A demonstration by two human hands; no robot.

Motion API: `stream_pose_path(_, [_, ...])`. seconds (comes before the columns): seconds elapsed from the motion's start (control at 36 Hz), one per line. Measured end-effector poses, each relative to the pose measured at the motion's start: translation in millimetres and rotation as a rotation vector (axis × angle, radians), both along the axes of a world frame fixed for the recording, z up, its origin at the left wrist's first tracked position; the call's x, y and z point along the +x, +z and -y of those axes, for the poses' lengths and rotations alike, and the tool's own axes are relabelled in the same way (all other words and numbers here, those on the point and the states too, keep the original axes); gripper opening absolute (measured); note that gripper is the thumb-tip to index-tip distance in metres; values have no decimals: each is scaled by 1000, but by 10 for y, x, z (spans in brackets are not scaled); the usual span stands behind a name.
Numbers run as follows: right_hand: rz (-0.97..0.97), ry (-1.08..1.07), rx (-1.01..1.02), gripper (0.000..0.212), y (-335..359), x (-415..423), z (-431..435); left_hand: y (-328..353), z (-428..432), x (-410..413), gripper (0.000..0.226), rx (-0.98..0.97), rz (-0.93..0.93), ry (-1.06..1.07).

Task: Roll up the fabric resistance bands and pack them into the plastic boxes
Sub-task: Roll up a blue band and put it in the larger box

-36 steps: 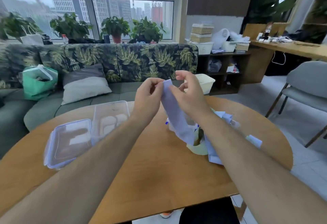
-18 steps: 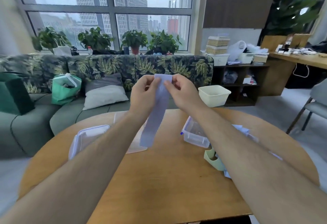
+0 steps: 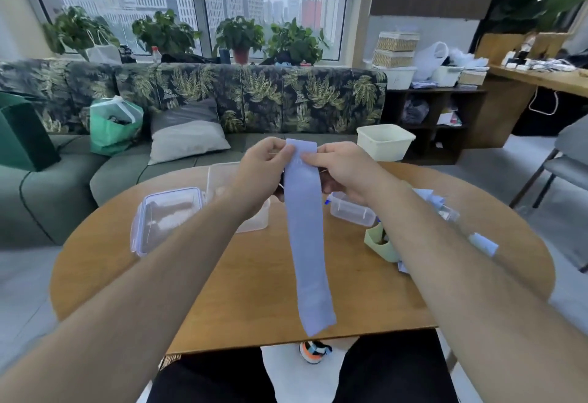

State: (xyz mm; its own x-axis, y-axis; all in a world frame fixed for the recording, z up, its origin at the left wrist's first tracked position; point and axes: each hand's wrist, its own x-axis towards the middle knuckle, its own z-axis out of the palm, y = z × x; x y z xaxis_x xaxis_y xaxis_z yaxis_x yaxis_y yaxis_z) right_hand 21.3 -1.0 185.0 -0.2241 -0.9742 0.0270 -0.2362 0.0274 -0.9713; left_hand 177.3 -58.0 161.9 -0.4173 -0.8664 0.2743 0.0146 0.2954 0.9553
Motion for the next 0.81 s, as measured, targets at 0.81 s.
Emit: stream_pose_path(0.81, [-389, -271, -40, 39, -2363, -344, 678, -2167, 689, -513, 43, -125, 519, 271])
